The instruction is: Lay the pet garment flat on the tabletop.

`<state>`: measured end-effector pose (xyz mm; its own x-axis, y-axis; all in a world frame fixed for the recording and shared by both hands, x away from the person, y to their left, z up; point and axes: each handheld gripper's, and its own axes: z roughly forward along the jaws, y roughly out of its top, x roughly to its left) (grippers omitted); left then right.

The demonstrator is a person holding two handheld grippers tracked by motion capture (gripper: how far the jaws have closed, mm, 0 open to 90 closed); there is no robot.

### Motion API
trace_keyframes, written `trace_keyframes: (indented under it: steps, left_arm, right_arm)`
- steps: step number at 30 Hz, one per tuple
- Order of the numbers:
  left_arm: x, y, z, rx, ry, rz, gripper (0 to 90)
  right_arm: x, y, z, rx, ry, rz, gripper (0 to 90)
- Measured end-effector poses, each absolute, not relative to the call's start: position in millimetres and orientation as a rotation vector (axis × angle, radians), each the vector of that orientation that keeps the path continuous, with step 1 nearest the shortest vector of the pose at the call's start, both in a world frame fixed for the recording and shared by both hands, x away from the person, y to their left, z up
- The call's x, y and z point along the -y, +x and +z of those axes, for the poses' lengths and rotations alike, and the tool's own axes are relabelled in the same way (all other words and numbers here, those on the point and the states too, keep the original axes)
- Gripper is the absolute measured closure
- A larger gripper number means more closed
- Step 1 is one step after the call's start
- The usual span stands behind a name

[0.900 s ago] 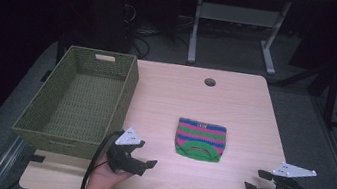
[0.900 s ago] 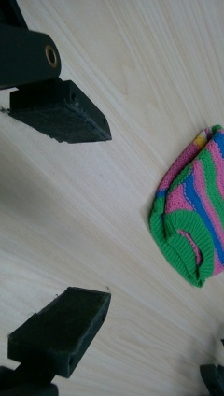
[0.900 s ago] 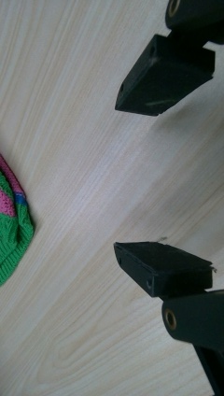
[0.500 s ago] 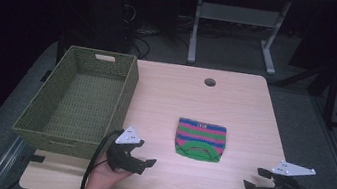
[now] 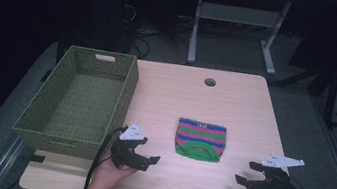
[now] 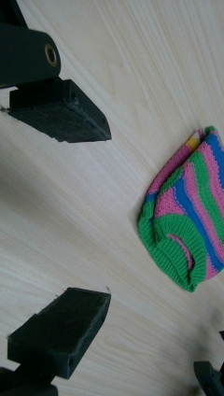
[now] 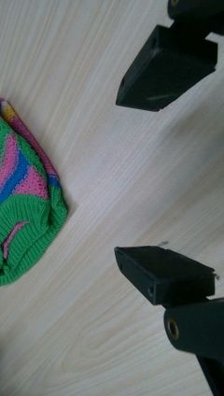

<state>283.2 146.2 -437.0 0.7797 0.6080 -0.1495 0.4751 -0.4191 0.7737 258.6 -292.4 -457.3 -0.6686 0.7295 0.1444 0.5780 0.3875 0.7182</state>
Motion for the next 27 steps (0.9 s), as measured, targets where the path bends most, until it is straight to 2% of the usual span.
trace_keyframes:
  steps: [11, 27]
  left_arm:
    - [-133, 294, -438, -0.801, 2.144, 0.164, 17.8]
    - [-106, 320, -424, -0.778, 2.135, 0.160, 18.8]
  right_arm:
    - [275, 278, -448, -2.486, 1.129, 1.140, 21.9]
    - [256, 307, -419, -2.538, 1.065, 1.188, 21.3]
